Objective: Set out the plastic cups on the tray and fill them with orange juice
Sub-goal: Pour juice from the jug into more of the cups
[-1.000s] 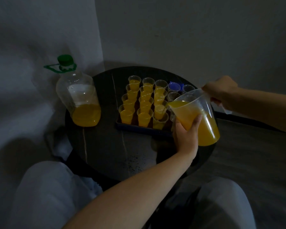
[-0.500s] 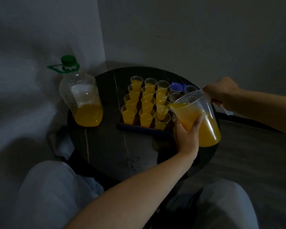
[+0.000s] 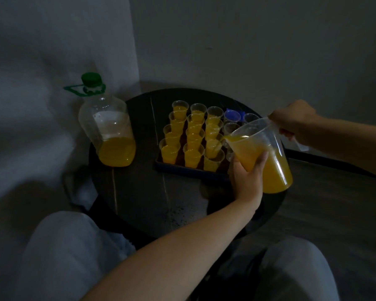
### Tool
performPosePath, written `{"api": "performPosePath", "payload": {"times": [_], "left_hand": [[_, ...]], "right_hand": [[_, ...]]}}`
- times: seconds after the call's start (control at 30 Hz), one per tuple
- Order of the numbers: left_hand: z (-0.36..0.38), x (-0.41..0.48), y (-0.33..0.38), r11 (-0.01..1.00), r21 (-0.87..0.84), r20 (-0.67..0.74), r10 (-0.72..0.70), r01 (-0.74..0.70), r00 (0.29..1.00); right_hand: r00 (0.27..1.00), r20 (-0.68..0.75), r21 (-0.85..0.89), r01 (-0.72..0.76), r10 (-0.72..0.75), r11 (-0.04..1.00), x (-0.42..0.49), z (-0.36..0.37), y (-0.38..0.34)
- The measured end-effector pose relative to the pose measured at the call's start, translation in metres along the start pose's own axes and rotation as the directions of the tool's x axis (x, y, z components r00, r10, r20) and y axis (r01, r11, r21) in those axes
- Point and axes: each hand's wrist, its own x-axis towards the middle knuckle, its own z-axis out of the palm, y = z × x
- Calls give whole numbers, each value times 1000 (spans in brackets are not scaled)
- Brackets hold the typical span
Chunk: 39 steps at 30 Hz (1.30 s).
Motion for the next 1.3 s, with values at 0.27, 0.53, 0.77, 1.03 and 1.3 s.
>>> {"api": "performPosePath", "payload": {"times": [0.27, 0.53, 0.77, 1.03, 1.3], "left_hand": [[0, -2, -2, 1000, -9, 17, -24, 24, 1000], [-1, -3, -3, 999, -7, 0, -44, 44, 999], [0, -4, -1, 999, 3, -11, -35, 35, 999], [0, -6, -2, 996, -8, -15, -90, 90, 996], [0, -9, 1, 996, -12, 0, -91, 91, 996]], "right_hand": [[1000, 16, 1, 11, -11, 1000, 0, 1, 3], [999, 34, 4, -3, 3, 1000, -1, 3, 0], [999, 48, -4, -16, 17, 1000, -4, 1, -7], [997, 75, -52, -22, 26, 998, -5, 3, -7], [996, 81, -66, -30, 35, 997, -6, 4, -6]]}}
